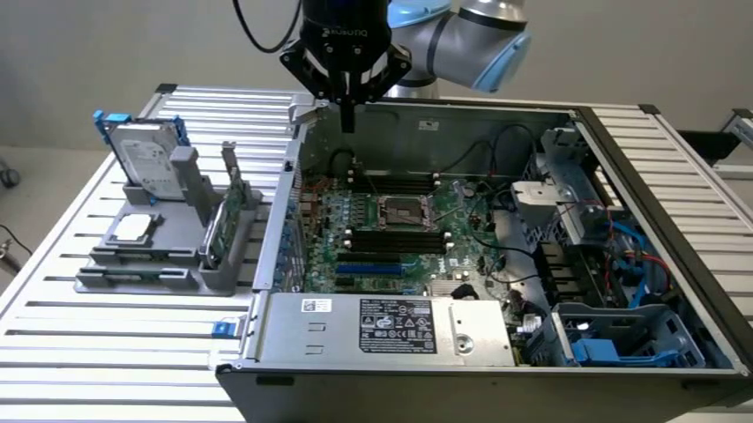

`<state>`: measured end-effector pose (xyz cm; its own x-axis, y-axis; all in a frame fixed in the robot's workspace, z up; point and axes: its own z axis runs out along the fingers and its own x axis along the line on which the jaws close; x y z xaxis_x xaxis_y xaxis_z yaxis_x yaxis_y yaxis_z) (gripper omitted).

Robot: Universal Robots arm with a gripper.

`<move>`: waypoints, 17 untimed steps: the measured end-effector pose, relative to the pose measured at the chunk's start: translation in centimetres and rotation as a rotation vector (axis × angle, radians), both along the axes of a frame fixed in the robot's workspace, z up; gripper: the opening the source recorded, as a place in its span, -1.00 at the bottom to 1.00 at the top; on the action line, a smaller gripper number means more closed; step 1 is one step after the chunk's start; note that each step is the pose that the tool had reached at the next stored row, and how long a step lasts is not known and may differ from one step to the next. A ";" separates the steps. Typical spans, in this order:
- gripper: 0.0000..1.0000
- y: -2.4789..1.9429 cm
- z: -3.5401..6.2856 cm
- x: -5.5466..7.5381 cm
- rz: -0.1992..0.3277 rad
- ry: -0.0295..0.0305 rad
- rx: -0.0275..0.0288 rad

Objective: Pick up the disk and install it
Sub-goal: 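Reach for the disk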

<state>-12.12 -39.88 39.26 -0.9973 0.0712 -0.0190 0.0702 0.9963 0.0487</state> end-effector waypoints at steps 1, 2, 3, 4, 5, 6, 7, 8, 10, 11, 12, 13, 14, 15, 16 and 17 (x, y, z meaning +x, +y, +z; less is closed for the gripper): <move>-0.79 0.00 0.00 0.0 0.000 0.0000 0.0000; -0.79 0.00 0.00 0.0 0.000 0.0000 0.0000; -0.79 0.00 0.00 0.0 0.000 0.0000 0.0000; -0.79 0.00 0.00 0.0 0.000 0.0000 0.0000; -0.79 0.00 0.00 -0.1 0.000 0.0000 -0.0001; -0.79 0.00 0.00 -0.3 0.000 0.0000 -0.0001; -0.79 0.02 0.00 -0.6 0.000 0.0000 -0.0001; -0.79 0.08 0.00 -1.0 0.000 0.0000 -0.0001; -0.79 0.28 -0.02 -1.9 0.000 -0.0001 -0.0001; -0.79 0.41 -0.03 -2.4 0.000 -0.0001 -0.0003; -0.79 0.53 -0.03 -2.8 0.000 0.0000 -0.0006; -0.79 0.67 -0.03 -3.3 0.000 0.0001 -0.0011; -0.79 0.80 -0.04 -3.8 0.000 0.0000 -0.0012; -0.79 0.93 -0.04 -4.2 0.000 0.0000 -0.0014; -0.79 1.06 -0.05 -4.7 0.000 -0.0001 -0.0017; -0.79 1.18 -0.06 -5.1 0.000 -0.0001 -0.0020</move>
<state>-17.23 -38.70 39.20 -0.9973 0.0712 -0.0192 0.0702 0.9964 0.0468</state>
